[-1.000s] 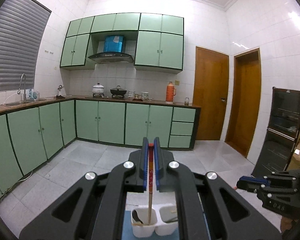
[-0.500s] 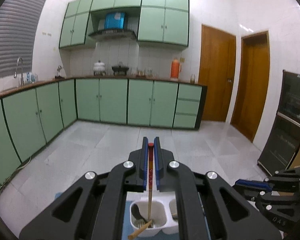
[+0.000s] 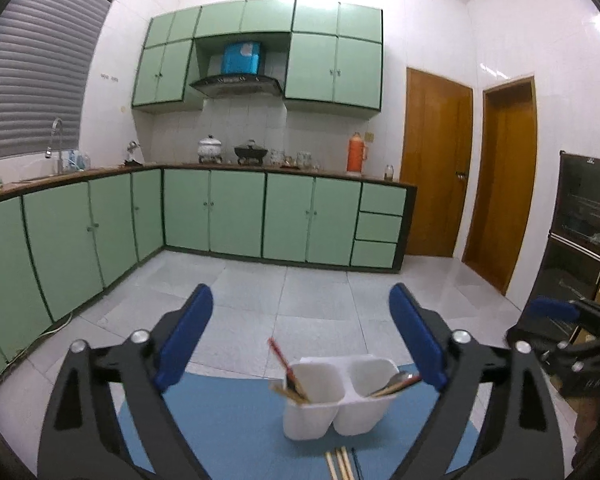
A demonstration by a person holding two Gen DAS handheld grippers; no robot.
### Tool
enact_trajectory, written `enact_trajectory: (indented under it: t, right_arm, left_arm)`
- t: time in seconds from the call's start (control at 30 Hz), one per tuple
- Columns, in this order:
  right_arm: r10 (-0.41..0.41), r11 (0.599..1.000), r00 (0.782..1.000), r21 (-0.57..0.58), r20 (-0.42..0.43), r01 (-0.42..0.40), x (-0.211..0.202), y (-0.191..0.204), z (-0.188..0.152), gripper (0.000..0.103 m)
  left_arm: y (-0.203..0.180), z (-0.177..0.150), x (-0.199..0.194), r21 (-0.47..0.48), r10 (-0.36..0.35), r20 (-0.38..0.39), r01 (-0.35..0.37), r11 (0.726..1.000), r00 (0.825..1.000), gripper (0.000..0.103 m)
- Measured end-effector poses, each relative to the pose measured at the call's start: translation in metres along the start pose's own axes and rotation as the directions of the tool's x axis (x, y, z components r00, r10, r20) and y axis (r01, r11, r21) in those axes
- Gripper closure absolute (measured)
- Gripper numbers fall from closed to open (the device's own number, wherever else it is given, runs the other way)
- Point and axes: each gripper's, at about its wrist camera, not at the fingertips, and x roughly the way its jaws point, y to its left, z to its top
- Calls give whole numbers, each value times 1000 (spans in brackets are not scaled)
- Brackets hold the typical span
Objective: Organize utensils
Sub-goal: 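Open both grippers to release the chopsticks into the holder, then move both tools back down to the remaining chopsticks on the mat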
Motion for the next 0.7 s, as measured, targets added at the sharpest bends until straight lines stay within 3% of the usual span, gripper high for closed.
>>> enact_trajectory:
  t: [0.1, 0.27, 0.57, 0.7]
  right_arm:
    - [-22, 999, 999, 36, 36, 21, -23, -3, -19, 6]
    - [-50, 997, 999, 67, 13, 49, -39, -3, -59, 6]
    - [-42, 983, 992, 175, -115, 62, -29, 1, -133, 6]
    - [-20, 978, 985, 199, -170, 54, -17, 6, -160, 7]
  left_arm:
    - [9, -17, -26, -19, 9, -13, -9, 1000, 1000, 10]
    - [15, -55, -42, -22, 34, -99, -36, 999, 995, 8]
    - [27, -131, -48, 24, 86, -282, -82, 996, 956, 8]
    - [30, -164, -46, 56, 95, -359, -80, 995, 929, 8]
